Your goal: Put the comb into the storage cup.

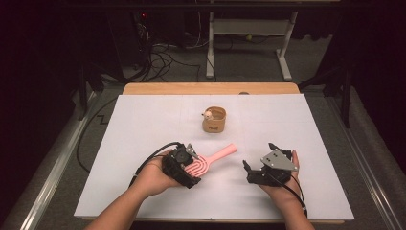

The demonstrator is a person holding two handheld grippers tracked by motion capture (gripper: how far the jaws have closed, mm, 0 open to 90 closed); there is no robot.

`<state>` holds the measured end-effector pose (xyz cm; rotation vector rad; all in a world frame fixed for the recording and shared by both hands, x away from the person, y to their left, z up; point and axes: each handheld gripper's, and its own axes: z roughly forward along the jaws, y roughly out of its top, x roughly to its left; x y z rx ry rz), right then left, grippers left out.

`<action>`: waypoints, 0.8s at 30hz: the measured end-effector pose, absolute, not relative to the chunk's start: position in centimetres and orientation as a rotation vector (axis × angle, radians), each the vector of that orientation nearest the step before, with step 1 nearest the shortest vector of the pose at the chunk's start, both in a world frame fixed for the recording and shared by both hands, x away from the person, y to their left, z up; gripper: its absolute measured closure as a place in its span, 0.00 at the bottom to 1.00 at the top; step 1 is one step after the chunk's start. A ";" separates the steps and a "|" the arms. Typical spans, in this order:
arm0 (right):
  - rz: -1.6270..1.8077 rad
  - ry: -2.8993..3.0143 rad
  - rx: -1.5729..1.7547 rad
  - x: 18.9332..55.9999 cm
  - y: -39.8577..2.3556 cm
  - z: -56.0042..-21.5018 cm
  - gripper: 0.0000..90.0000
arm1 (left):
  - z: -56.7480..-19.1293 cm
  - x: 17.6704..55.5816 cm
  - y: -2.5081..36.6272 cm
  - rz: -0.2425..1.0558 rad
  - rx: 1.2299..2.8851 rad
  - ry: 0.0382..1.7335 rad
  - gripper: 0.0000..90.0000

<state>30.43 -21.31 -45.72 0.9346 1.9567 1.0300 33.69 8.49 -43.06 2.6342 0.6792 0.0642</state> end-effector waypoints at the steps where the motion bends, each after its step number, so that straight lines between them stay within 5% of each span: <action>1: 1.024 1.959 0.933 30.5 -21.1 -45.7 0.01 | -43.1 33.7 8.5 0.056 2.634 0.678 0.22; 24: 0.881 2.061 0.713 29.3 -20.1 -47.4 0.01 | -43.2 33.8 8.0 0.024 2.630 0.703 0.22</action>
